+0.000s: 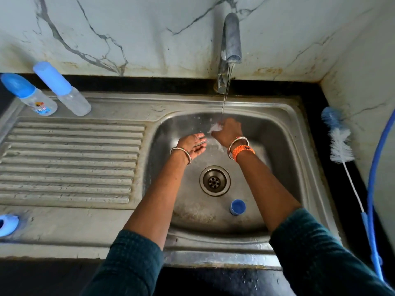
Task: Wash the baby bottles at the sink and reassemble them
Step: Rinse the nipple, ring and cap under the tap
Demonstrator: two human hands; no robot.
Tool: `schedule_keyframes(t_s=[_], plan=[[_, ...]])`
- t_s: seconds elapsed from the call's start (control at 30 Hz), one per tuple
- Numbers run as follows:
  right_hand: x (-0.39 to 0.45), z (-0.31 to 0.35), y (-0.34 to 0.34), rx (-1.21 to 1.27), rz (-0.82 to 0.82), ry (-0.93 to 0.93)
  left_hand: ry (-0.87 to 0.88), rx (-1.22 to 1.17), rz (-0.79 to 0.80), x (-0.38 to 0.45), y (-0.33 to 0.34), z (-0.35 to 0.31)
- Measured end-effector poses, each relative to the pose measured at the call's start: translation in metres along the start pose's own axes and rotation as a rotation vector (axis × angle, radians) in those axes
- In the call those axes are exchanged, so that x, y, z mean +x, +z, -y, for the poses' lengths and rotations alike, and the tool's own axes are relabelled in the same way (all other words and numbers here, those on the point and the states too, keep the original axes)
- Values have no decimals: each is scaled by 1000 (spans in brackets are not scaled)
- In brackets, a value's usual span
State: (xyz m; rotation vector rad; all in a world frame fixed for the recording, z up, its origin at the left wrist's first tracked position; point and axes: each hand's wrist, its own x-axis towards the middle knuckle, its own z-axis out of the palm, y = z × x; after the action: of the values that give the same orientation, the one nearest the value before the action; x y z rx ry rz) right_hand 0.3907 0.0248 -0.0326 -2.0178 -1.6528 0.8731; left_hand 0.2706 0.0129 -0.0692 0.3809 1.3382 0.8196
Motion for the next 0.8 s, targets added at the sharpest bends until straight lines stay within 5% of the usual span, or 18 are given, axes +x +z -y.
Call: schedule_keyframes(t_s=[0.17, 0.33, 0.5, 0.8], plan=[[-12, 29, -37, 191, -178, -80, 90, -53, 145, -15, 6, -10], [-40, 34, -49, 1103, 101, 313, 209, -132, 248, -54, 19, -23], [-67, 21, -32, 983, 222, 388, 340, 114, 203, -86, 6, -14], [-124, 49, 9, 519, 12, 158, 412, 146, 223, -121, -61, 2]])
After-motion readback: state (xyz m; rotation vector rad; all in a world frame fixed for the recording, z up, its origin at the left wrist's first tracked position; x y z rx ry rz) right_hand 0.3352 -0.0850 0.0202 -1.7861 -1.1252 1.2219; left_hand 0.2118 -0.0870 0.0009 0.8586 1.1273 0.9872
